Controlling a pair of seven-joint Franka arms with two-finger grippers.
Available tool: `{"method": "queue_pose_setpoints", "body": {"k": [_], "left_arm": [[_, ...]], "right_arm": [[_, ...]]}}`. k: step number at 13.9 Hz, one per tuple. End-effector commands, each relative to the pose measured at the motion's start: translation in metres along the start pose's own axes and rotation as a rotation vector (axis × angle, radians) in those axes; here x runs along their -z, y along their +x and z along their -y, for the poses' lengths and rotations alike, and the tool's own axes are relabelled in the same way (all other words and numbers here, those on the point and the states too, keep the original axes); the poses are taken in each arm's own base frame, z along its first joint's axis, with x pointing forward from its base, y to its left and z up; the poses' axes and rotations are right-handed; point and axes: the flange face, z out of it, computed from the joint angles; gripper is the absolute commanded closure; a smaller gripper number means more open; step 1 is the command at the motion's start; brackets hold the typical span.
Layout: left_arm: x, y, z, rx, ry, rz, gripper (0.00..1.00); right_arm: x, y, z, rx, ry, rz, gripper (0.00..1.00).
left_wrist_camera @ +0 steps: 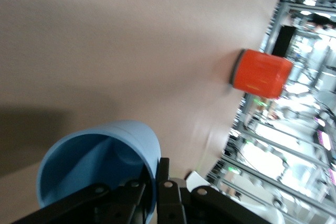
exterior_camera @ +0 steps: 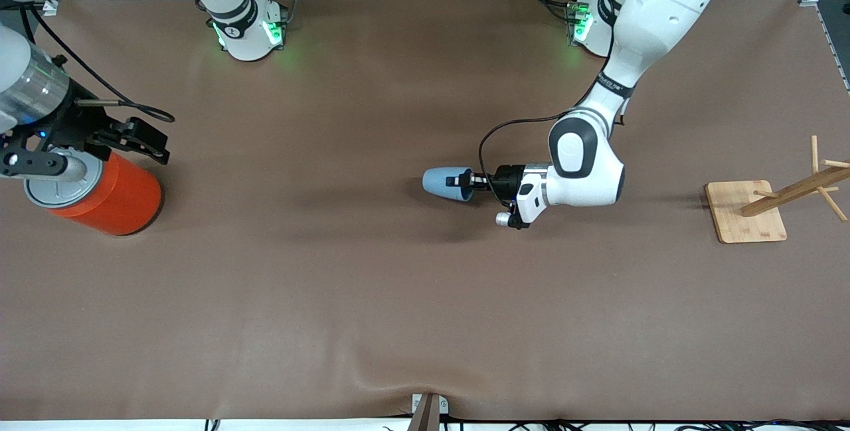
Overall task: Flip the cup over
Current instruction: 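Carry the cup with the left gripper and set it upright beside the stand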
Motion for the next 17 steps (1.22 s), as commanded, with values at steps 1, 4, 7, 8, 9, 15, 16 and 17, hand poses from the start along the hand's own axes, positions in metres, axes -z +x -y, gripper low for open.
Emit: {"method": "queue_pose_setpoints", "body": {"k": [1,4,7,8,9,15,16,17], "left_arm": [[0.033,-0.002,-0.032,0.049,0.174,-0.088,1.00],[0.080,0.009,-0.049,0.023,0.376,-0.167,1.00],[0.143,0.021,-0.038,-0.011,0.595,-0.265,1.00],[0.153,0.021,-0.036,-0.013,0.647,-0.285,1.00],[0.165,0.023,-0.028,-0.009,0.692,-0.305,1.00],[0.224,0.031,0.048,0.065,0.786,-0.373,1.00],[0.223,0.030,0.056,0.057,0.801,-0.381,1.00],[0.222,0.028,0.063,0.041,0.818,-0.393,1.00]], "right_arm": [[-0.005,-0.033,-0.022,-0.058,0.004,-0.009,0.00],[-0.017,-0.034,-0.043,-0.096,0.005,0.036,0.00],[-0.001,-0.026,-0.038,-0.082,0.009,-0.001,0.00],[0.008,-0.021,-0.033,-0.071,0.010,-0.005,0.00],[0.021,-0.023,-0.033,-0.066,0.003,-0.007,0.00],[0.033,-0.030,-0.040,0.026,0.022,0.018,0.00],[0.028,-0.031,-0.047,0.021,0.021,0.028,0.00],[0.028,-0.034,-0.047,0.027,0.021,0.022,0.00]]}}
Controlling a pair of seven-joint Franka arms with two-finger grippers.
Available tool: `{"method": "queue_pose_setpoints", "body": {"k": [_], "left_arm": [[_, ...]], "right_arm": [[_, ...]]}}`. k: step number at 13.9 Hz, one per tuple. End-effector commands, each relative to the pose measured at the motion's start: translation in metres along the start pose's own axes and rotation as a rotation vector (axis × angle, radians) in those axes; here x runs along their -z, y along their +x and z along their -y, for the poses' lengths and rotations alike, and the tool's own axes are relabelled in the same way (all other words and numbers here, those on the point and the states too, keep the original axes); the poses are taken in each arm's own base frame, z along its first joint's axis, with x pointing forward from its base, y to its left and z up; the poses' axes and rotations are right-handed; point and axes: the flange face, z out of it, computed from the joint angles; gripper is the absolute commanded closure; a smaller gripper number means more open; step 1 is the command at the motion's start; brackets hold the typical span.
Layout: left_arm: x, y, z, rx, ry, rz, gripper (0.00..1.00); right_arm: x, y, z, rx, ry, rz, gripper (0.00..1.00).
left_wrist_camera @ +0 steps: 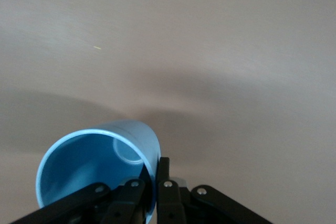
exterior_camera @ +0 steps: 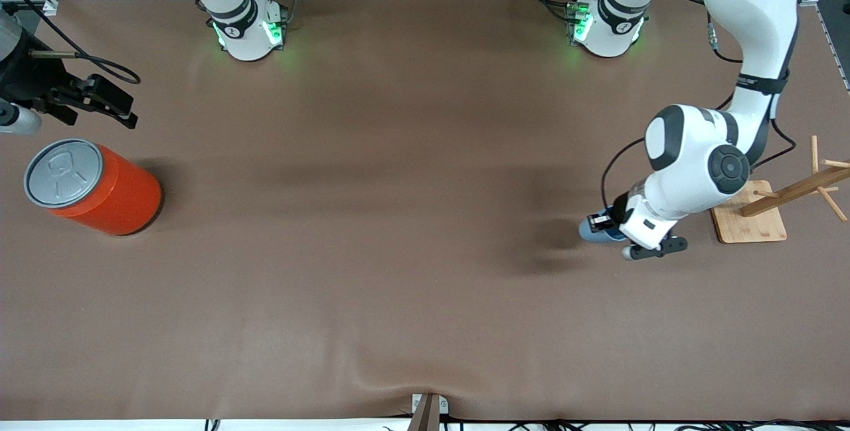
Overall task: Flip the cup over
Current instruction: 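Carry the cup with the left gripper and set it upright beside the stand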
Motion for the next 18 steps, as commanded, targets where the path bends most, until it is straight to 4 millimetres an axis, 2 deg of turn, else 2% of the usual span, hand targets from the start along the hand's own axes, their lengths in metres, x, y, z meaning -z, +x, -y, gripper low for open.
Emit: {"method": "queue_pose_setpoints", "body": {"k": [1,3,5,6,8,9,10,11,13,15,18], "left_arm": [[-0.005,-0.015,0.009,-0.020,0.038,-0.057,1.00],[-0.009,-0.013,0.018,-0.027,0.063,-0.072,1.00],[-0.011,-0.013,0.019,-0.048,0.115,-0.085,1.00],[-0.013,-0.014,0.015,-0.057,0.141,-0.089,0.85],[-0.010,-0.013,0.012,-0.071,0.174,-0.093,0.41],[-0.007,-0.012,0.012,-0.071,0.180,-0.086,0.11],[0.000,-0.010,0.007,-0.074,0.185,-0.077,0.00],[0.012,-0.006,0.000,-0.075,0.194,-0.066,0.00],[0.050,0.005,-0.018,-0.078,0.227,-0.017,0.00],[0.095,0.015,-0.025,-0.068,0.248,0.003,0.00],[0.168,0.011,-0.052,-0.108,0.250,-0.002,0.00]], "right_arm": [[-0.003,-0.004,-0.006,0.010,0.024,0.002,0.00],[-0.002,-0.007,-0.008,0.006,0.034,0.004,0.00],[-0.003,-0.003,-0.008,0.015,0.037,0.005,0.00],[0.004,-0.002,-0.012,0.043,0.038,-0.005,0.00],[0.011,-0.004,-0.009,0.079,0.021,-0.021,0.00],[0.013,-0.004,-0.008,0.077,0.018,-0.024,0.00],[0.013,-0.004,-0.011,0.073,0.020,-0.024,0.00],[0.013,-0.003,-0.014,0.070,0.020,-0.024,0.00],[0.014,-0.004,-0.013,0.070,0.018,-0.024,0.00],[0.014,-0.004,-0.013,0.076,0.018,-0.024,0.00],[0.013,-0.006,-0.013,0.074,0.015,-0.011,0.00]]}}
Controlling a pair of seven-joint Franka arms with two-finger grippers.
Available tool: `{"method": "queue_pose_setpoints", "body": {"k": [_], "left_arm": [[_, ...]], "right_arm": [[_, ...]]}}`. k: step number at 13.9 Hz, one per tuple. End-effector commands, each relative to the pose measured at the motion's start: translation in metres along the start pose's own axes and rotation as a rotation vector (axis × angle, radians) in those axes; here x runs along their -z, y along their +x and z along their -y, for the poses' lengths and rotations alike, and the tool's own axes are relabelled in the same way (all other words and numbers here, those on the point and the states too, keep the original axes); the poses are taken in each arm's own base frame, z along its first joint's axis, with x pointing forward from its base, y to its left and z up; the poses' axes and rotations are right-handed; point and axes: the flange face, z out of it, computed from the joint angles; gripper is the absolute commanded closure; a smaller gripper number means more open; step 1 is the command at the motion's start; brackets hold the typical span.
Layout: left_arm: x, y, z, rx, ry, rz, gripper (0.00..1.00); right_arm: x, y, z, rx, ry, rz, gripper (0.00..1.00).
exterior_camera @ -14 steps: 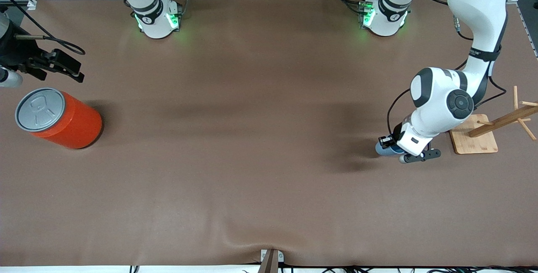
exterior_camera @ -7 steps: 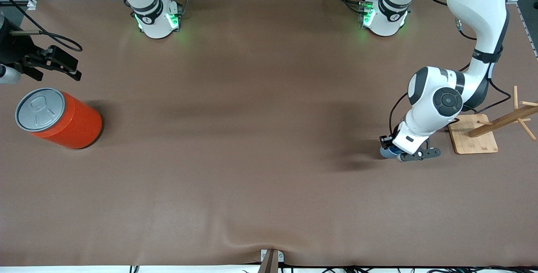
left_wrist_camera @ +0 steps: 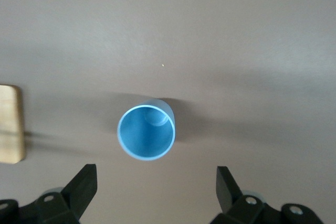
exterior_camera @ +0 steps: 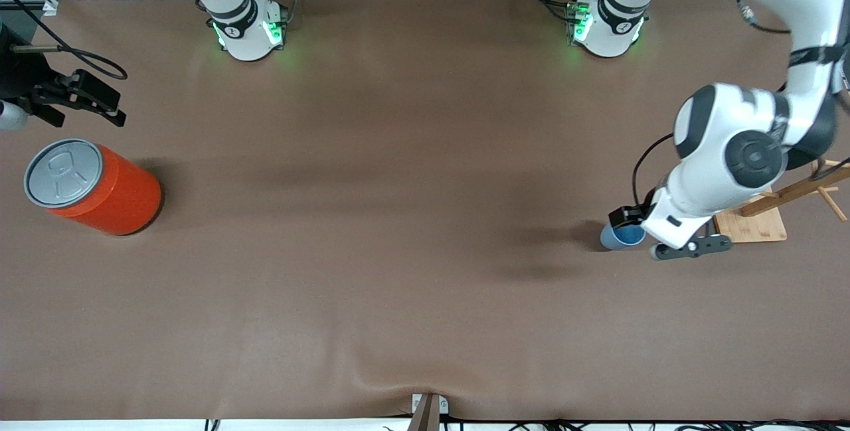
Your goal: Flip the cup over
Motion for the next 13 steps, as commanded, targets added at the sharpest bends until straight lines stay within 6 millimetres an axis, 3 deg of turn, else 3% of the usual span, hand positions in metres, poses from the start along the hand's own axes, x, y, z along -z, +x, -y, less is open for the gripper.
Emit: {"method": "queue_pose_setpoints", "body": {"k": [1,4,7,8,11,13], "left_arm": [[0.073,-0.010,-0.007,-0.044,0.021,-0.035,0.00],[0.151,-0.046,0.002,-0.061,0.025,-0.094,0.00],[0.204,-0.083,0.017,-0.104,0.042,-0.116,0.00],[0.214,-0.091,0.026,-0.123,0.029,-0.105,0.00],[0.225,-0.083,0.088,-0.108,-0.075,-0.058,0.00],[0.228,-0.087,0.092,-0.108,-0.065,-0.041,0.00]], "right_arm": [[0.006,-0.007,-0.001,0.010,0.002,0.009,0.00],[0.006,-0.007,0.000,0.018,0.004,0.011,0.00],[0.004,-0.007,-0.001,0.017,0.003,0.018,0.00],[0.004,-0.007,0.000,0.018,0.003,0.018,0.00],[0.004,-0.007,-0.002,0.015,0.003,0.020,0.00],[0.004,-0.008,-0.001,0.015,0.003,0.021,0.00]]}}
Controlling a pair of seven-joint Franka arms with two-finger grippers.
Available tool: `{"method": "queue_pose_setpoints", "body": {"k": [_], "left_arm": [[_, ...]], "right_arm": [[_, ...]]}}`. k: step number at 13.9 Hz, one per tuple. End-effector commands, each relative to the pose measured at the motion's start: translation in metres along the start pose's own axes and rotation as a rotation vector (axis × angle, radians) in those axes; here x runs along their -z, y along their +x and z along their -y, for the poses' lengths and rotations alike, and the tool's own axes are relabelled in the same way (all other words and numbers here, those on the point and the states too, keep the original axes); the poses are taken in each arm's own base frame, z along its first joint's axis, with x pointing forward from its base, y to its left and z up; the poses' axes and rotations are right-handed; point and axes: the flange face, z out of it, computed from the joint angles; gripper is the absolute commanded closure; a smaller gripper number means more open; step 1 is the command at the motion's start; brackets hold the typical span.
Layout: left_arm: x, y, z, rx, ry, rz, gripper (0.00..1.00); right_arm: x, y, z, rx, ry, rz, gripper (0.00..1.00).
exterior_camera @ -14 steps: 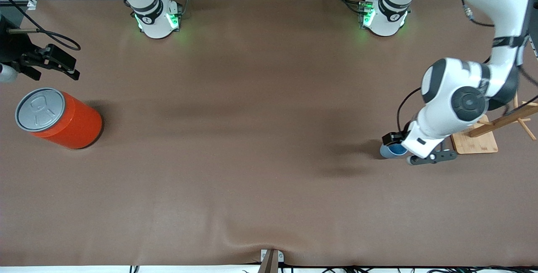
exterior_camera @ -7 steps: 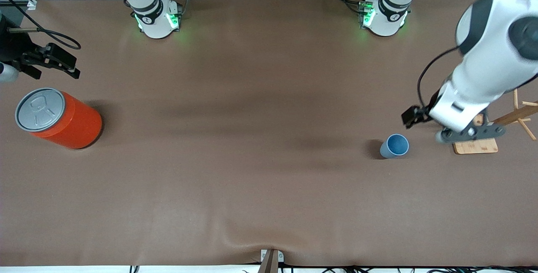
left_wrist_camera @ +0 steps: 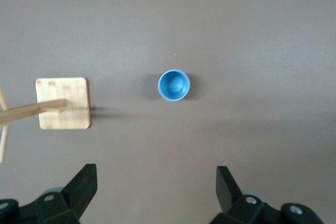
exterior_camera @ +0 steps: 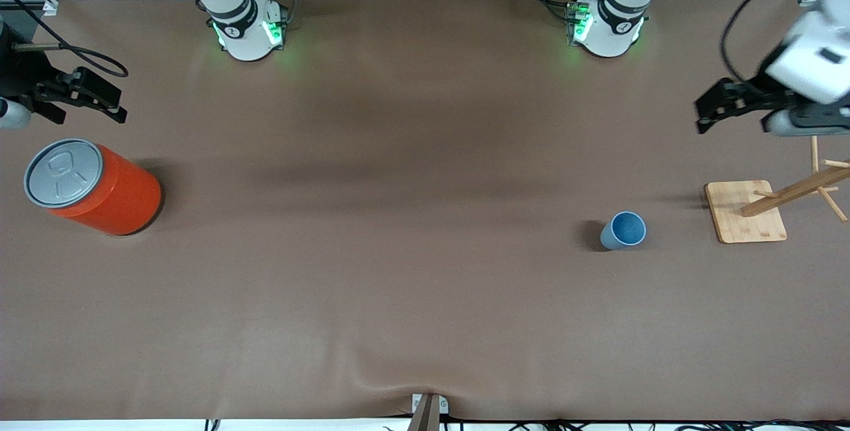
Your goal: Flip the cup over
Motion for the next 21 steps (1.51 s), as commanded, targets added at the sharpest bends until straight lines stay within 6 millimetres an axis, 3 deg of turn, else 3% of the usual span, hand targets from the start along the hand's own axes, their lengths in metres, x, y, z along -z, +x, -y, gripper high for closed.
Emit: {"method": "queue_pose_setpoints", "body": {"k": [1,4,6,9,11,13,15,21], "left_arm": [[0.010,-0.007,0.001,-0.011,-0.013,0.014,0.00],[0.012,-0.007,0.005,-0.008,-0.013,0.011,0.00],[0.029,-0.020,0.004,-0.006,-0.015,-0.020,0.00],[0.033,-0.036,-0.014,-0.027,0.002,-0.026,0.00],[0.033,-0.036,0.009,-0.006,-0.001,-0.014,0.00],[0.027,-0.040,0.011,0.001,0.002,0.009,0.00],[0.023,-0.057,0.012,0.004,-0.001,0.016,0.00],[0.029,-0.060,0.010,-0.019,-0.001,0.008,0.00]], "right_arm": [[0.005,-0.005,-0.001,0.007,0.004,0.003,0.00],[0.004,-0.006,-0.002,0.007,0.004,0.008,0.00],[0.003,-0.005,-0.003,0.007,0.004,0.009,0.00],[0.003,-0.005,-0.005,0.001,0.007,0.009,0.00],[0.003,-0.005,-0.006,-0.002,0.007,0.011,0.00],[0.003,-0.005,-0.006,-0.002,0.007,0.011,0.00],[0.004,-0.005,-0.006,-0.002,0.009,0.008,0.00],[0.004,-0.004,-0.007,-0.003,0.009,0.005,0.00]]}}
